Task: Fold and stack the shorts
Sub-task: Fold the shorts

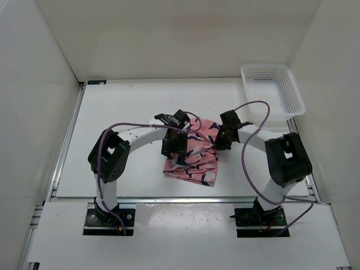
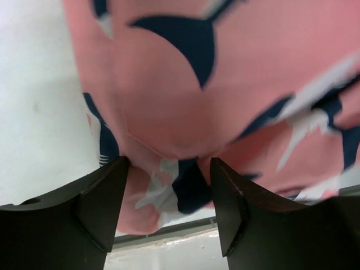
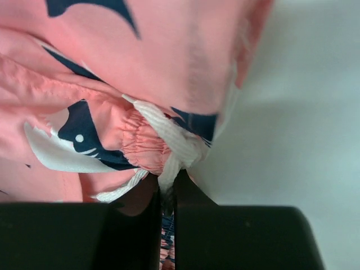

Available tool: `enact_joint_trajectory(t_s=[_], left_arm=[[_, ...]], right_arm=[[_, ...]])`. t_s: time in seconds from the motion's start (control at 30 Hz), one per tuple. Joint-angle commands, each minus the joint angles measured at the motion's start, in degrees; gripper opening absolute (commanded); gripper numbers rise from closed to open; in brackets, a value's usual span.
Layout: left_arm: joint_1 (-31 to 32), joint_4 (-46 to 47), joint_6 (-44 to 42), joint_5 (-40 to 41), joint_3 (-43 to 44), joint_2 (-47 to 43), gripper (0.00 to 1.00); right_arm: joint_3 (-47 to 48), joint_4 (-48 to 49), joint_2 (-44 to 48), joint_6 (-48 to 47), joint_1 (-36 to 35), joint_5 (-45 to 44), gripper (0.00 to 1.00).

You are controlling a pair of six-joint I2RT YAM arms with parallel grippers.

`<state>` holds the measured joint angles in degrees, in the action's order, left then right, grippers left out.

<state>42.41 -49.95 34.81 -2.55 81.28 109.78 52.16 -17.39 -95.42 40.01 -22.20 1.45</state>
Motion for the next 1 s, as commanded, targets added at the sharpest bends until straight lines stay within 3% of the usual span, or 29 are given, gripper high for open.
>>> enact_joint_trajectory(t_s=[0.0, 0.13, 0.2, 0.3, 0.37, 0.53, 0.8, 0.97], left_arm=[[-1.5, 0.9, 3.1, 1.8, -4.3, -10.6, 0.72], [-4.8, 0.9, 3.6, 2.5, -7.1, -16.2, 0.75], [-5.7, -0.4, 3.1, 3.0, -7.1, -18.3, 0.76], [-6.8, -3.1, 2.6, 5.4, -6.5, -20.6, 0.81], [-7.3, -5.1, 2.5, 6.2, -5.3, -22.0, 0.83], [-12.3, -8.8, 1.9, 9.9, -4.3, -29.4, 0.99], [-21.8, -10.8, 2.0, 15.5, -5.6, -47.6, 0.99], [-24.3, -10.8, 3.2, 16.0, -6.7, -53.2, 0.99]], right_arm=[[7.6, -1.1, -8.6, -2.8, -2.4, -0.4, 0.01], [19.9, -5.2, -15.4, -4.0, -2.4, -1.5, 0.04], [25.7, -7.6, -16.0, -4.0, -2.9, -1.5, 0.19], [27.5, -9.8, -11.7, -5.1, -3.7, -3.8, 0.77], [27.5, -11.8, -6.5, -5.9, -5.8, -6.8, 1.00], [21.9, -16.1, 9.4, -6.5, -7.8, -15.1, 1.00], [8.5, -29.6, 38.1, -4.6, -4.3, -27.4, 1.00], [5.1, -35.3, 47.7, -3.9, -3.7, -33.7, 1.00]])
